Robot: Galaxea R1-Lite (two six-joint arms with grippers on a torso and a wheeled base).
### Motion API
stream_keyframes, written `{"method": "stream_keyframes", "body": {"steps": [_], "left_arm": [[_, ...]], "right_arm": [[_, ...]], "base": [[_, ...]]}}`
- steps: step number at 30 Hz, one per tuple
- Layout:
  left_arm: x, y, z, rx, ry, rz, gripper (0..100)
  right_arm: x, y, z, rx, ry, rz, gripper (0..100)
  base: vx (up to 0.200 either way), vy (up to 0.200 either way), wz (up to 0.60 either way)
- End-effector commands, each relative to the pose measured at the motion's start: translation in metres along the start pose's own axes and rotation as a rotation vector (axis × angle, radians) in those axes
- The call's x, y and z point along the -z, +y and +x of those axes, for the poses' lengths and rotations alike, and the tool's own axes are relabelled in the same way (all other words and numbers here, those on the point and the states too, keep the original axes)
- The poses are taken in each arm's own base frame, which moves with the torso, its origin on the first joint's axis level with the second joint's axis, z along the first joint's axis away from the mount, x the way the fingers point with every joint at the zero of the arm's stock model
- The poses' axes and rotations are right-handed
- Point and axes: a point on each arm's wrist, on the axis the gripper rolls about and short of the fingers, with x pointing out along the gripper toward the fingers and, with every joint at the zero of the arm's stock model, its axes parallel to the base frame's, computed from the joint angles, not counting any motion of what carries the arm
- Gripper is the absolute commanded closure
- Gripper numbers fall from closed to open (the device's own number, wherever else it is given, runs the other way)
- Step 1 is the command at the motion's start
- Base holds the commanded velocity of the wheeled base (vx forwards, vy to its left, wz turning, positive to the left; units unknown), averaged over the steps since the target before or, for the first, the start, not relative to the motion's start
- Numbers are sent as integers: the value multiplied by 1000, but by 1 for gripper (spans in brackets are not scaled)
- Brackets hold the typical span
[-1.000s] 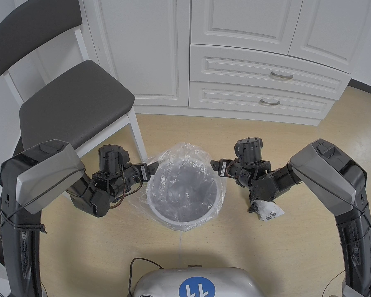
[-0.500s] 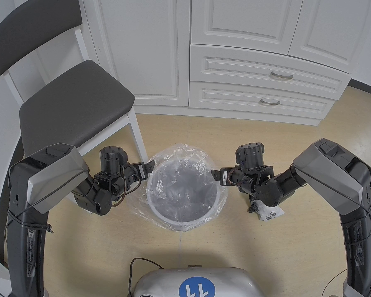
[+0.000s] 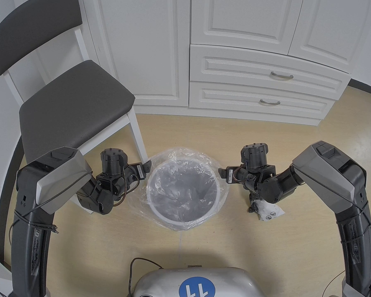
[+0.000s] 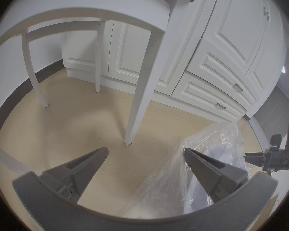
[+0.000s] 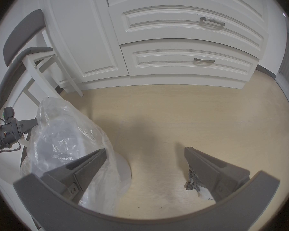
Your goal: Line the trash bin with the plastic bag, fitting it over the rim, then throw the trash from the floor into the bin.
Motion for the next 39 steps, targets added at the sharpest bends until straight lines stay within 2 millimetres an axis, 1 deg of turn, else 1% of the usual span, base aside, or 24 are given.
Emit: {"method": "stream_keyframes", "body": {"steps": [1, 6, 9, 14, 21, 27, 31, 33, 34, 36, 39], "left_arm": [[9, 3, 7, -5, 9, -3, 0], [10, 3, 11, -4, 1, -21, 0], [12, 4, 14, -13, -2, -30, 0], [15, 6, 16, -21, 3, -30, 0], [11, 17, 14, -70, 70, -31, 0], [12, 20, 13, -91, 111, -25, 0], [11, 20, 13, -108, 107, -20, 0], [10, 20, 12, -109, 105, -21, 0], [5, 20, 10, -108, 96, -22, 0], [-4, 17, 4, -104, 85, -22, 0], [-8, 14, -5, -99, 86, -11, 0]], "right_arm": [[10, -8, 17, 17, 5, 10, 0], [6, -10, 22, 18, -18, 29, 0], [3, -10, 26, 16, -30, 73, 0], [7, -9, 28, 10, -20, 78, 0], [11, -9, 29, 15, 2, 72, 0], [13, -10, 28, 24, 28, 62, 0], [13, -8, 28, 31, 28, 57, 0], [10, -7, 26, 27, 19, 60, 0], [6, -6, 23, 26, 13, 62, 0], [-7, -5, 14, 22, -11, 66, 0], [-16, -5, 1, 23, -22, 60, 0]], "base": [[0, 0, 0], [0, 0, 0], [0, 0, 0], [0, 0, 0], [0, 0, 0], [0, 0, 0], [0, 0, 0], [0, 0, 0], [0, 0, 0], [0, 0, 0], [0, 0, 0]]}}
